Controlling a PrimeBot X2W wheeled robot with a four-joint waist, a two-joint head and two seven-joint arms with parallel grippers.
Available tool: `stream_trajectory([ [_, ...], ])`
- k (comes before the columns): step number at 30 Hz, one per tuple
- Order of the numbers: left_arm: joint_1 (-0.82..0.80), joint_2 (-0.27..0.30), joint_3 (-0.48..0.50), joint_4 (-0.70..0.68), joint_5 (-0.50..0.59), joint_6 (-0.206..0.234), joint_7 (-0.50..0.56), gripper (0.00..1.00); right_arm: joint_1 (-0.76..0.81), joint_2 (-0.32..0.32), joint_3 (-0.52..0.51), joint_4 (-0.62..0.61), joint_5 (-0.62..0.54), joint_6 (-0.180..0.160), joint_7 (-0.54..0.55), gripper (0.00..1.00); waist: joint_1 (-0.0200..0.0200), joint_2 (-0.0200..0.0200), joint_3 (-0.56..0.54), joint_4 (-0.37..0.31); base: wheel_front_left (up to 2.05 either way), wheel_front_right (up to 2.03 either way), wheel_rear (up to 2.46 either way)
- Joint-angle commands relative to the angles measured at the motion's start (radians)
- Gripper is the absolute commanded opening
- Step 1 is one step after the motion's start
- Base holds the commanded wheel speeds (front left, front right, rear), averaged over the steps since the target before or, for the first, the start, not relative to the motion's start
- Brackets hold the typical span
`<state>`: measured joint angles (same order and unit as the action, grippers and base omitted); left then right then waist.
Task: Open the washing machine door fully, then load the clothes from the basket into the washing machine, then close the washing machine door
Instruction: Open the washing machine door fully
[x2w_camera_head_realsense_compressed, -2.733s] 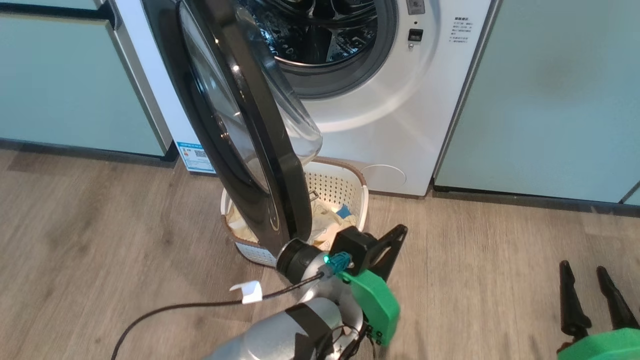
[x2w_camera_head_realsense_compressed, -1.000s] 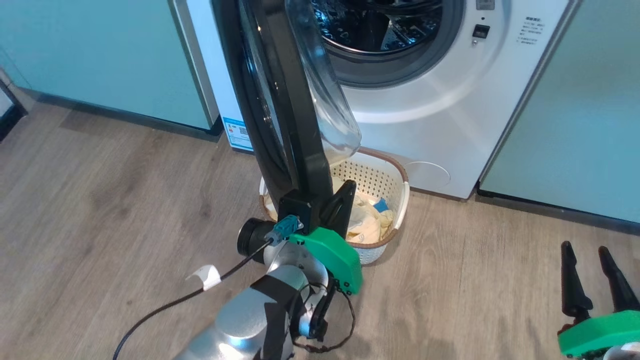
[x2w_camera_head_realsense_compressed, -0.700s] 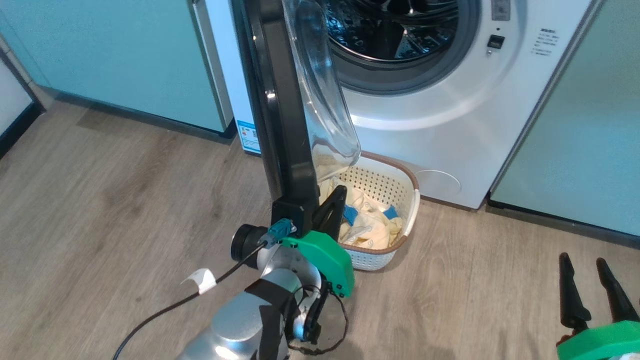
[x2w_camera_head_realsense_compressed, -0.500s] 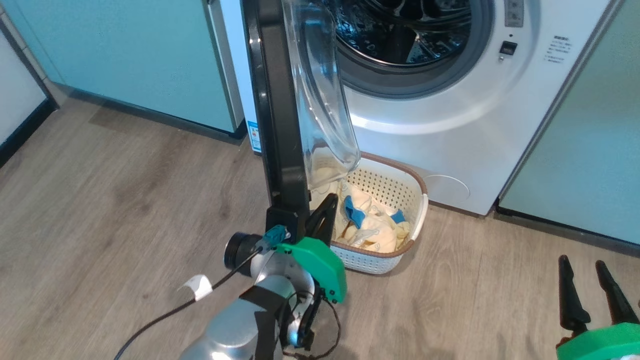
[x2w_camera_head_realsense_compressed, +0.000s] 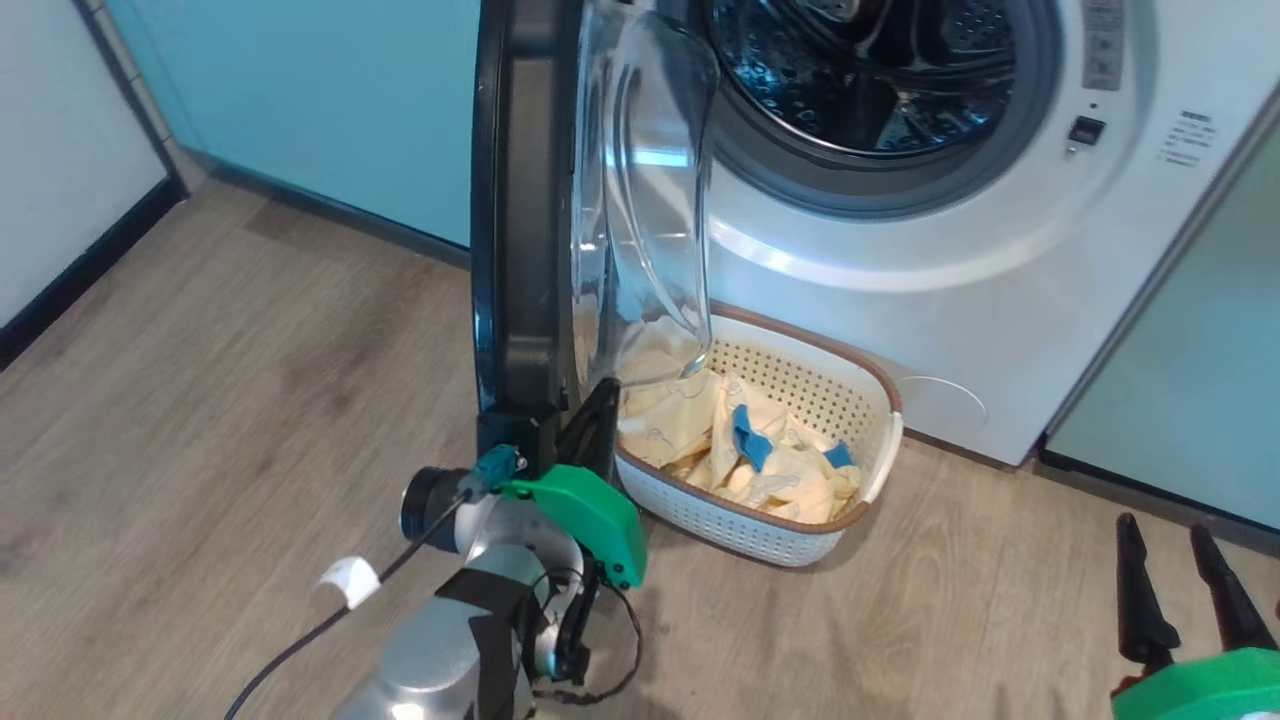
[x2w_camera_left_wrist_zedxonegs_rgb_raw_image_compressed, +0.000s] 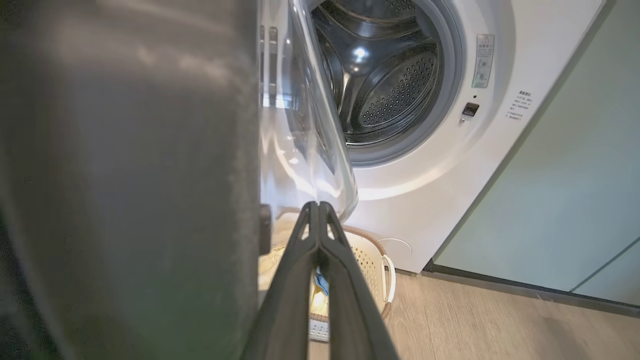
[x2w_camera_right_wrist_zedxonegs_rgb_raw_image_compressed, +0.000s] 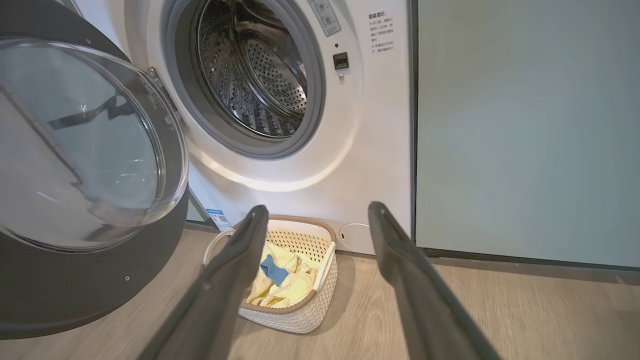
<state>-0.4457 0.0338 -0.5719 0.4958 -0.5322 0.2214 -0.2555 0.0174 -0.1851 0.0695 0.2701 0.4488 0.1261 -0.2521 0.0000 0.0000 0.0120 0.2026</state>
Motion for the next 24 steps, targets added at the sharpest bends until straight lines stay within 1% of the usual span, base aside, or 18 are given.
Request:
stream_trajectory([
  [1, -0.028, 0.016, 0.050, -0.028, 0.012, -0.006, -0.006, 0.00, -0.009, -0.014, 0.014, -0.030, 0.001, 0.005, -0.010, 1.00, 0.0000, 0.0000, 0.000, 0.010, 0.00, 0.00, 0.00],
  [8, -0.006, 0.016, 0.114, -0.023, 0.066, -0.024, -0.006, 0.00, -0.004, -0.006, 0.008, -0.031, 0.000, 0.005, -0.010, 1.00, 0.0000, 0.0000, -0.005, 0.045, 0.00, 0.00, 0.00],
  [18, 0.013, 0.031, 0.211, -0.022, 0.108, -0.037, -0.006, 0.00, -0.002, 0.004, 0.001, -0.032, 0.002, 0.005, -0.010, 1.00, 0.0000, 0.0000, -0.008, 0.068, 0.00, 0.00, 0.00],
  [24, 0.009, 0.049, 0.268, -0.020, 0.126, -0.039, -0.006, 0.00, -0.001, 0.007, -0.002, -0.035, -0.001, 0.005, -0.010, 1.00, 0.0000, 0.0000, -0.006, 0.075, 0.00, 0.00, 0.00],
])
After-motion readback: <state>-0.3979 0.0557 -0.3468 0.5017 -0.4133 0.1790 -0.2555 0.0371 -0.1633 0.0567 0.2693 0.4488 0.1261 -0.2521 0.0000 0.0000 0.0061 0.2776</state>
